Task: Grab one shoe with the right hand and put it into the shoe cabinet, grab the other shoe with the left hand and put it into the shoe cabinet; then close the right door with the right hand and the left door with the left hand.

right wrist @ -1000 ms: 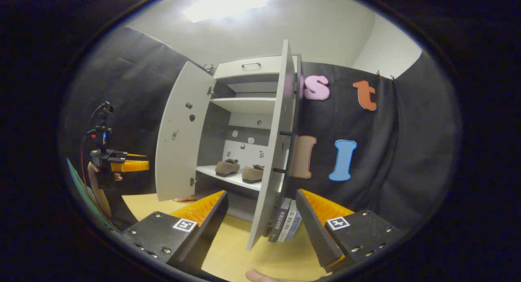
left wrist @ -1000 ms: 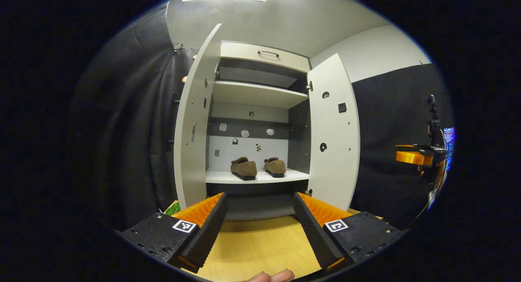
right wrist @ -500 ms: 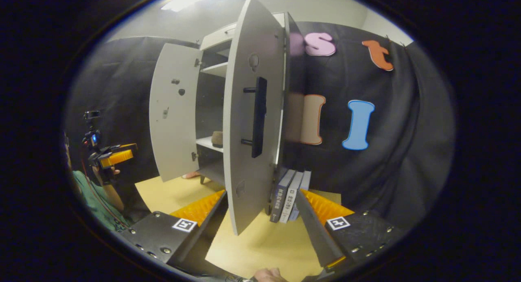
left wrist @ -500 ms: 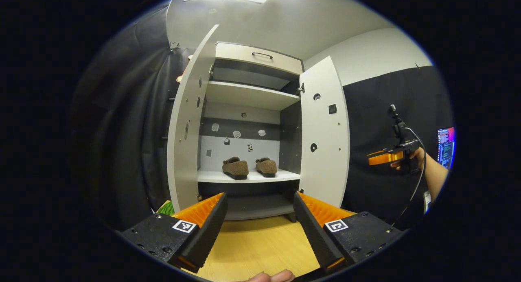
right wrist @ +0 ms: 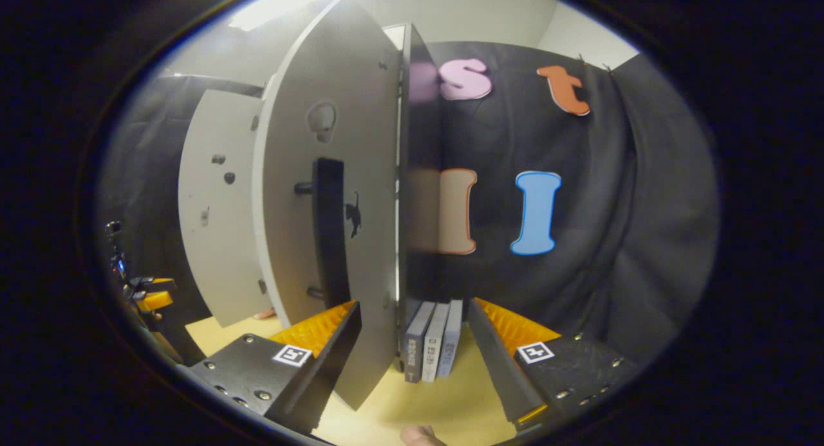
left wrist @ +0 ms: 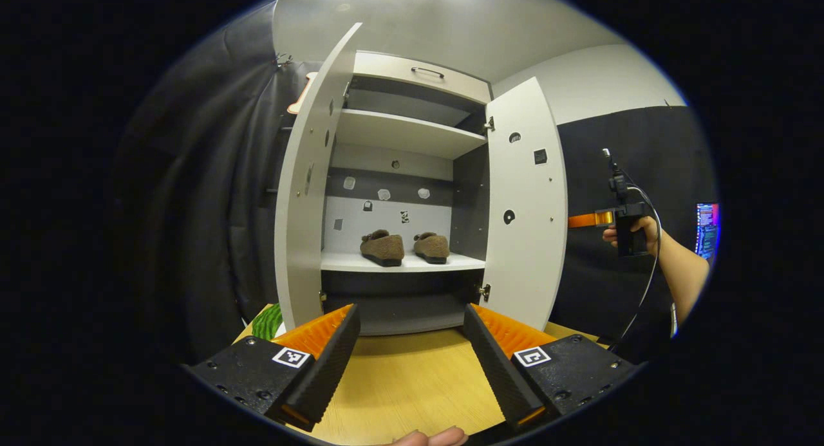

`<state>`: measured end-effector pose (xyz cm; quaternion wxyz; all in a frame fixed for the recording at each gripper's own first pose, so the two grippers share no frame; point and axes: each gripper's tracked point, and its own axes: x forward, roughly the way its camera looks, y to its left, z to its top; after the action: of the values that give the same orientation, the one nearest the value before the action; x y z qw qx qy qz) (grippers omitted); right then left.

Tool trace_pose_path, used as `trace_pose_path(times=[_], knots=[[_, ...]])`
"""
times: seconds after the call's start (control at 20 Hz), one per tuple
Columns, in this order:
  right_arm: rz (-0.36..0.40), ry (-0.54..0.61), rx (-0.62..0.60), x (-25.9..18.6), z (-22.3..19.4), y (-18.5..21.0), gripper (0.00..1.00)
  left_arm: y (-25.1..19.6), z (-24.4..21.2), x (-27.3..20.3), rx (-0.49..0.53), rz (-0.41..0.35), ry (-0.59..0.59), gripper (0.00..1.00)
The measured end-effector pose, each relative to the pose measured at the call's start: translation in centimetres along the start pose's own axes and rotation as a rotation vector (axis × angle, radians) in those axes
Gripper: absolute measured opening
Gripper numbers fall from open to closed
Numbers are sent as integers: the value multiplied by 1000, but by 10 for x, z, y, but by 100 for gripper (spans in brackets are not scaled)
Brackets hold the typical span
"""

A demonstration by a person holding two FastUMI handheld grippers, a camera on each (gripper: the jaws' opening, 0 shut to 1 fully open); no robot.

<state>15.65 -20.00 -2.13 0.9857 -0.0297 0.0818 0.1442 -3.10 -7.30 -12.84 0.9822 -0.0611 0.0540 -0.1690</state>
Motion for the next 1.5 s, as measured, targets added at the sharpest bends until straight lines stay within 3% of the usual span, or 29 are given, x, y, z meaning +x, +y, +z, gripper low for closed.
trace_pose_path(times=[0.3,0.45,0.65,0.75,0.85,0.95,1.2,1.35,1.5], knots=[[-107,-67,13,0,26,-18,100,7,-6,-3,-13,-1,7,99],[-43,-102,23,13,43,16,100,5,-6,-7,-8,-14,-2,99],[-32,-101,11,22,45,37,91,5,-11,-22,-16,-11,-8,99],[-17,-108,-22,28,49,50,94,7,-11,-29,-21,-2,-11,99],[-3,-120,-49,32,50,66,90,12,-9,-27,-25,11,-12,99],[-26,-145,-84,38,53,70,93,15,-10,-19,-28,17,-9,99],[-48,-160,-25,51,51,82,96,25,-15,-17,-40,32,-2,99],[-75,-190,-46,54,54,92,90,27,-16,-12,-46,30,0,99],[-88,-218,-62,62,53,115,91,30,-13,-11,-62,32,-16,99]])
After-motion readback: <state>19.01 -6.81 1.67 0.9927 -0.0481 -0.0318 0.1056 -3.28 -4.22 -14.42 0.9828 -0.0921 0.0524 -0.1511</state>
